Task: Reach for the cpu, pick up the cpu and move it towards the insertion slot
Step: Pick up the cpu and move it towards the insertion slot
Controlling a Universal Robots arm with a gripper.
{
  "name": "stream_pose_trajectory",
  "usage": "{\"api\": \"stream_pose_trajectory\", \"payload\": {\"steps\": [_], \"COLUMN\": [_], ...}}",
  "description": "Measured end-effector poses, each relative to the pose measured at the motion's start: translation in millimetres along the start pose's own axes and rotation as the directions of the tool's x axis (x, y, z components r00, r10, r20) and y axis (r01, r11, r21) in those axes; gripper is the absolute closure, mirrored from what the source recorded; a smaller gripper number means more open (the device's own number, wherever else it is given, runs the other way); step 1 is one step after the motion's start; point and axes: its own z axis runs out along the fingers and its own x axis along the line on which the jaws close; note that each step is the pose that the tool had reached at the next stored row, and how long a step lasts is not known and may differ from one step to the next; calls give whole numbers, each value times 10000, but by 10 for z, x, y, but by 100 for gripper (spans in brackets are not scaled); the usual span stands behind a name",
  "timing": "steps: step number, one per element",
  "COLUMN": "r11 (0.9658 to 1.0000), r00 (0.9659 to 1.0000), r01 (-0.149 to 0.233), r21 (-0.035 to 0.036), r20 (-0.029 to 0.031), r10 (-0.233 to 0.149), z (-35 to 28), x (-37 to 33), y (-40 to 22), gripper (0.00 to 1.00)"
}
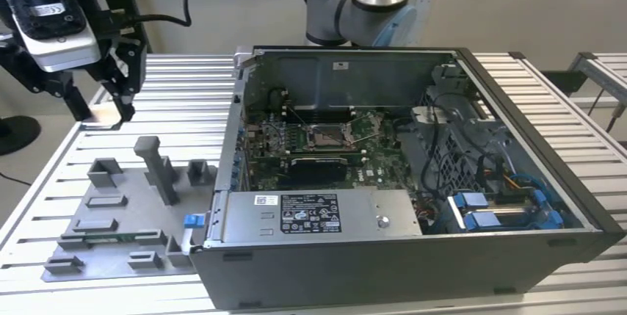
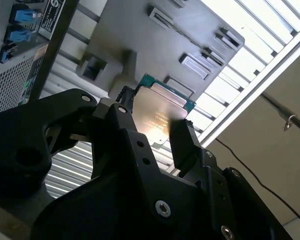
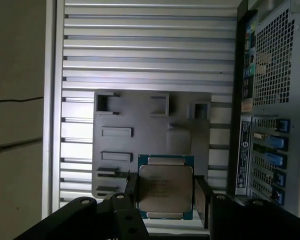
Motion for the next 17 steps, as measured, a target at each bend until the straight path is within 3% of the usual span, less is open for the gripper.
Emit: {"api": "stream_pose_trajectory", "payload": {"steps": [17], "r11": [10000], "r00": [9999], "r01": [-4], "r21": [-2], "r20": [-103], "r10": [4], "z": [-12], "x": [-324], "y": [-6], "gripper": [100]}}
